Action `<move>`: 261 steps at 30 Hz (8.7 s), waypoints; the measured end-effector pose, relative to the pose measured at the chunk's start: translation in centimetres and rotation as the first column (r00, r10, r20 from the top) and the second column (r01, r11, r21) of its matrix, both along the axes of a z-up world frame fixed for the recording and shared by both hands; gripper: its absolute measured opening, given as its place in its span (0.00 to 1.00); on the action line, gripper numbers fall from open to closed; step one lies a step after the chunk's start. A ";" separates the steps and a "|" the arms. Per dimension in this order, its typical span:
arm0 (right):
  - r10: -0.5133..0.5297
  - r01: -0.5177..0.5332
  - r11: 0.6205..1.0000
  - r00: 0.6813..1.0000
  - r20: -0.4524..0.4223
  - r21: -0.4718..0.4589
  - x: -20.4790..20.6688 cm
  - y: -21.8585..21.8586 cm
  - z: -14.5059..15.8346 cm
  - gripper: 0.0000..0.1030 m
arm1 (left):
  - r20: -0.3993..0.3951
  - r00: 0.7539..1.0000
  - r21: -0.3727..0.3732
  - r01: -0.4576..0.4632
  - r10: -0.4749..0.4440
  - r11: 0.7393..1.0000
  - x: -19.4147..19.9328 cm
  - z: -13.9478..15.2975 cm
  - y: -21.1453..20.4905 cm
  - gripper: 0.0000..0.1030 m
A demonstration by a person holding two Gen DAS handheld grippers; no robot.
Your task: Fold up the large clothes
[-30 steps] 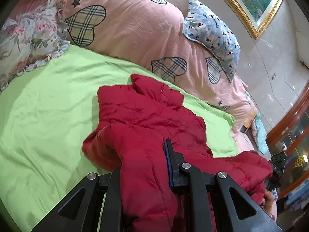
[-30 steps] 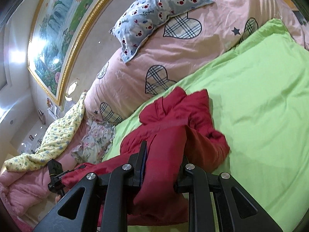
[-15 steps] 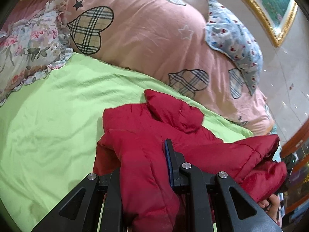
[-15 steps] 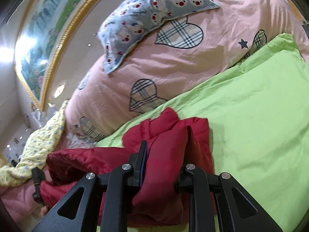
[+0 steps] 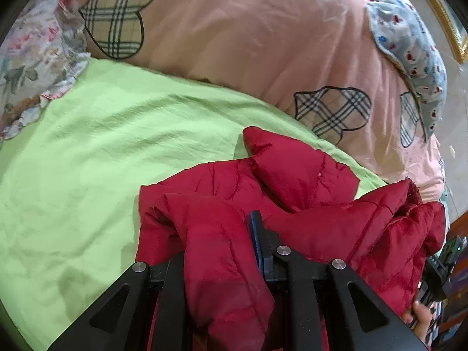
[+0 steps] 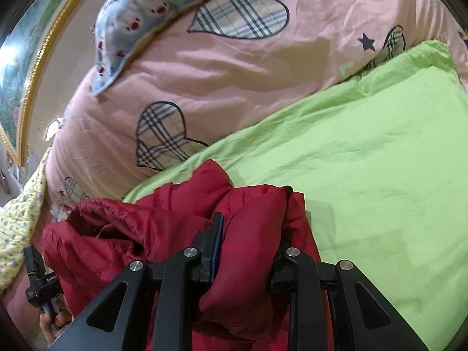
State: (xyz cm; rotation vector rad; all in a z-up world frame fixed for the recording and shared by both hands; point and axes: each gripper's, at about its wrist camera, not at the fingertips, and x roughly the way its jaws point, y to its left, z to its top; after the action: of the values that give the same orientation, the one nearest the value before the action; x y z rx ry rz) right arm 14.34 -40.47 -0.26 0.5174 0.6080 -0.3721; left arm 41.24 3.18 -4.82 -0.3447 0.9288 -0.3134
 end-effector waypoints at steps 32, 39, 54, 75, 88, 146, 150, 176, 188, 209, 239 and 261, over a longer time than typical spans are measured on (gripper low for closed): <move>-0.123 0.120 0.992 0.989 -0.082 -0.042 7.0 -2.3 -4.9 0.29 | 0.210 0.977 -0.048 0.052 -0.041 0.997 -4.6 4.9 3.2 0.80; -0.157 0.150 0.986 0.983 -0.099 -0.069 7.4 -2.1 -5.0 0.29 | 0.132 0.961 0.100 0.231 -0.243 0.968 -7.6 1.2 -5.4 0.80; -0.074 0.077 0.995 0.996 0.058 -0.063 2.0 1.0 1.9 0.66 | 0.058 0.978 0.254 0.180 -0.201 0.950 -5.4 -5.2 -9.6 0.80; 0.115 -0.154 0.981 0.949 -0.292 -0.115 9.1 5.5 -6.4 0.67 | 0.064 0.988 0.159 0.128 -0.139 0.979 -5.3 -4.1 -5.1 0.72; 0.124 -0.138 0.989 0.965 -0.230 -0.044 7.1 5.5 -4.2 0.66 | 0.056 0.990 0.169 0.121 -0.132 0.978 -4.0 -4.3 -6.0 0.72; 0.202 -0.138 0.940 0.962 -0.183 0.313 1.9 -0.4 -8.2 0.76 | -0.079 0.992 -0.201 0.085 -0.102 0.976 -1.4 -9.8 5.0 0.75; 0.222 -0.163 0.937 0.961 -0.165 0.311 1.4 0.1 -7.3 0.45 | -0.048 0.991 -0.186 0.112 -0.123 0.976 -2.1 -8.6 4.6 0.60; 0.246 -0.191 0.919 0.961 -0.123 0.345 -11.0 4.5 -2.5 0.35 | 0.003 0.954 -0.221 0.294 -0.301 0.930 -14.0 -3.3 4.8 0.42; 0.245 -0.184 0.903 0.963 -0.113 0.388 -12.5 5.0 -3.3 0.38 | -0.054 0.956 -0.230 0.270 -0.289 0.935 -14.8 -5.6 6.4 0.44; 0.173 -0.123 0.958 0.969 -0.178 0.258 -13.4 4.1 -3.5 0.79 | -0.047 0.979 -0.057 0.197 -0.200 0.979 -16.5 -4.9 5.1 0.80; 0.116 -0.207 0.963 0.897 -0.427 -0.174 -4.9 8.9 -2.2 0.40 | 0.001 0.960 0.212 0.274 -0.281 0.938 -14.5 -2.1 -1.7 0.25; 0.112 -0.079 0.970 0.984 -0.135 0.230 -6.0 2.6 -4.3 0.13 | -0.120 0.964 -0.233 0.204 -0.236 0.951 -5.2 -8.1 3.3 0.17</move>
State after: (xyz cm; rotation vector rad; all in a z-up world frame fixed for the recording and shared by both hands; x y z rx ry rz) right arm 8.37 -37.89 -4.55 0.6780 0.8211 -0.2524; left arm 36.01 6.50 -12.93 -0.4716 1.0831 -0.6057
